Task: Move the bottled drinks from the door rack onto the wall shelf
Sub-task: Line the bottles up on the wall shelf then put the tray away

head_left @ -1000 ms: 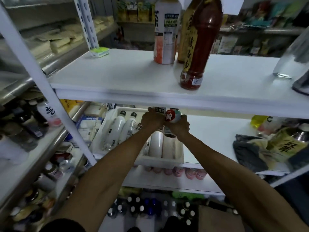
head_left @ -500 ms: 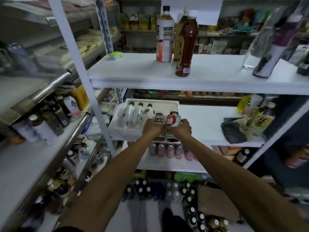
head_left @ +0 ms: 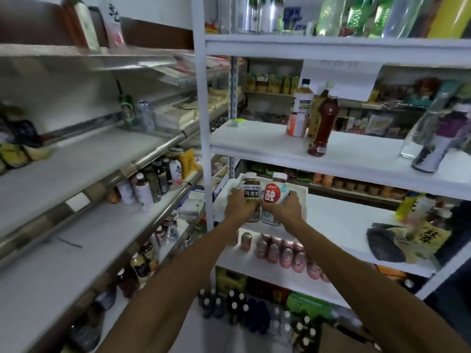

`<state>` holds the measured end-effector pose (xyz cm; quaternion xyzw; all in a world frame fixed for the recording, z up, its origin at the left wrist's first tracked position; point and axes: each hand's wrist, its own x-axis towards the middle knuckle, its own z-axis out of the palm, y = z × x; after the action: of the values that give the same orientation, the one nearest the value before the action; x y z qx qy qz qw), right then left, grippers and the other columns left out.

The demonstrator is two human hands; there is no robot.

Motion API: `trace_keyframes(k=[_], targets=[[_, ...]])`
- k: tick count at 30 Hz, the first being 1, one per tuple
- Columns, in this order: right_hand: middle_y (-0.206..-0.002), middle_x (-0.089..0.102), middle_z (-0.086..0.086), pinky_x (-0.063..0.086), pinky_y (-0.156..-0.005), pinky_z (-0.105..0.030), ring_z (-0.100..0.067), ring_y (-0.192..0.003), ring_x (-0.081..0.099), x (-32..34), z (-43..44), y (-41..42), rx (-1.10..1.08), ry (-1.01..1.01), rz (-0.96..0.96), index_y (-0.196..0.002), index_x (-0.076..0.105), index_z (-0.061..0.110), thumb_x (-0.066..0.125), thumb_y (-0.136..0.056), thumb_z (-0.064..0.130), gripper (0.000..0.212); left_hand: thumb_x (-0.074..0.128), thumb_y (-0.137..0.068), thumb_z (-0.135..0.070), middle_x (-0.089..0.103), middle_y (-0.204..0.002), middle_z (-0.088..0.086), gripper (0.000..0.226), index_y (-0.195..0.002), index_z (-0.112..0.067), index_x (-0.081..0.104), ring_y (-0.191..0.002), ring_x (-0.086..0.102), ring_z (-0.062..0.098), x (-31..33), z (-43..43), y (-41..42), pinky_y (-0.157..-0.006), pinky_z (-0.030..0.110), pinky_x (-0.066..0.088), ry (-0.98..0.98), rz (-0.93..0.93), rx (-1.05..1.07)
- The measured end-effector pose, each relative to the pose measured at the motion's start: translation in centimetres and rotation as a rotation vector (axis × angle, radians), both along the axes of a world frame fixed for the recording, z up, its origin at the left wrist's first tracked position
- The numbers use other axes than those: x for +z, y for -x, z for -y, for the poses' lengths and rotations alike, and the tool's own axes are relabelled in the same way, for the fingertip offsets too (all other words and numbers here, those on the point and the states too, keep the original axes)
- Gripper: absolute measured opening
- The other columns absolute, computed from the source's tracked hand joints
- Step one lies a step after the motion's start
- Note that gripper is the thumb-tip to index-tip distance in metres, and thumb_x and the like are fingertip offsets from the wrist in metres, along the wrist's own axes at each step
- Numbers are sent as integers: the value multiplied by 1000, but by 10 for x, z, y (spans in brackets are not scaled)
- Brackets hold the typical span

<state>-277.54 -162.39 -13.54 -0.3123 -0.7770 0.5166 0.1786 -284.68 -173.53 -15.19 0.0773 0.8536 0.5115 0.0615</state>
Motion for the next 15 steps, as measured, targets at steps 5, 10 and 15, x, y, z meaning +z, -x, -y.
trace_keyframes(k=[5, 10, 15], targets=[[-114, 58, -9, 54, -90, -46, -25, -103, 60, 22, 50, 16, 182, -18, -111, -121, 42, 9, 90, -61, 21, 78, 80, -71, -33, 65, -107, 7, 56, -113, -10, 50, -97, 65, 24, 11, 68, 3, -86, 42, 55, -82, -96, 202], [-98, 61, -3, 50, -77, -33, -23, -91, 62, 25, 117, 24, 392, 33, -154, -107, 44, 15, 88, -62, 8, 64, 72, -65, -46, 63, -106, 3, 63, -115, -15, 51, -97, 65, 23, 3, 155, -10, -80, 39, 57, 19, -88, 409], [-98, 54, -1, 43, -79, -27, -18, -89, 53, 22, 206, 19, 635, 45, -110, -114, 45, 12, 85, -66, 6, 63, 75, -75, -44, 58, -114, 9, 62, -117, -12, 41, -102, 61, 27, 14, 249, -59, -88, 46, 53, 43, -90, 683]])
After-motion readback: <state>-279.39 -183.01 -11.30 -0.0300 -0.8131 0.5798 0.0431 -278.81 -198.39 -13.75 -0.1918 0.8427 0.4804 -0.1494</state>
